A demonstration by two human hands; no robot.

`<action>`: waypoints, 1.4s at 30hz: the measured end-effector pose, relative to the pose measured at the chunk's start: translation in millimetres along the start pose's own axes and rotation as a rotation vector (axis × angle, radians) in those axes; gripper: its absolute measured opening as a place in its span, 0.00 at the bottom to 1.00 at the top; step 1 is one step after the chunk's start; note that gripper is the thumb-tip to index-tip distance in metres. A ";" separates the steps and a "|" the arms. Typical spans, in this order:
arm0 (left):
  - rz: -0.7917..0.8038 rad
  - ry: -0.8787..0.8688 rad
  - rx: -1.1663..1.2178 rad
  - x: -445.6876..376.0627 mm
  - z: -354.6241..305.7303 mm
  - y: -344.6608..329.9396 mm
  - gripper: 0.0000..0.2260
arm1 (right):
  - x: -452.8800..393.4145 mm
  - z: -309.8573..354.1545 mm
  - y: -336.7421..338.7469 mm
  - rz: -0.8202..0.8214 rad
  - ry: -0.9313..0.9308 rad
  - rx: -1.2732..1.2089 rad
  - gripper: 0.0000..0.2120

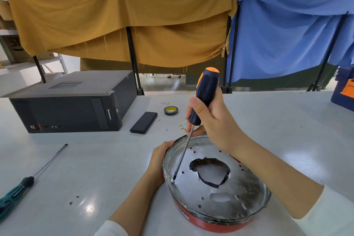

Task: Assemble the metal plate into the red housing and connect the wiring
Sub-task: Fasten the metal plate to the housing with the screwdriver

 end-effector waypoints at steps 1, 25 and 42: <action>-0.004 0.003 -0.009 1.5 -1.2 -0.6 0.12 | -0.6 0.4 -0.8 -0.004 0.003 0.017 0.08; 0.365 0.345 -0.744 54.8 -41.7 18.9 0.16 | 2.6 2.0 -0.2 -0.019 -0.020 0.002 0.04; 0.347 0.364 -0.673 58.6 -42.9 12.3 0.19 | 3.5 3.4 -1.4 -0.029 -0.010 -0.001 0.05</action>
Point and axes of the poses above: each hand's wrist, its own x-axis away from the middle knuckle, its own y-axis out of the back of the hand, z = x × y, the point moved 2 cm from there along -x, towards the middle knuckle, and after that the axes turned 9 degrees about -x, right-handed, at the moved point
